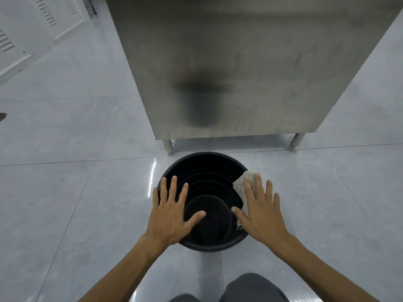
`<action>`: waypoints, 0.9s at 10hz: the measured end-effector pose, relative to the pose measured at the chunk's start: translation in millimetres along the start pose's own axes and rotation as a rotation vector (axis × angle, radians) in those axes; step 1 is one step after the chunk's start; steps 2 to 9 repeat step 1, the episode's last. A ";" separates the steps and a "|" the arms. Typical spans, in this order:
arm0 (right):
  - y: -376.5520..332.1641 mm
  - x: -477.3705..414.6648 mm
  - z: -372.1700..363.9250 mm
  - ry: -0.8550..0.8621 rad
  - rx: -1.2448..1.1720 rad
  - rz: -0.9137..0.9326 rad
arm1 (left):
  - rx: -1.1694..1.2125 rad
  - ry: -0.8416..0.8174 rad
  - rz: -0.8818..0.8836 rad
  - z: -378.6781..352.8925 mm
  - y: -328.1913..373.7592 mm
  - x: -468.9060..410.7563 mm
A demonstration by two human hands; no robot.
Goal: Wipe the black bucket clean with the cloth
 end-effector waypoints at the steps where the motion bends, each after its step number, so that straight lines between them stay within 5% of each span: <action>1: -9.0 16.1 39.4 -0.046 0.028 0.047 | -0.038 -0.082 -0.041 37.8 7.7 14.3; 9: -9.0 16.1 39.4 -0.046 0.028 0.047 | -0.038 -0.082 -0.041 37.8 7.7 14.3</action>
Point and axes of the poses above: each hand's wrist, its own x-axis away from the middle knuckle, its own z-axis out of the back of the hand, y = z × x, the point moved 10 cm from there along -x, towards the middle knuckle, and after that the axes turned 8 degrees about -z, right-handed, at the moved point
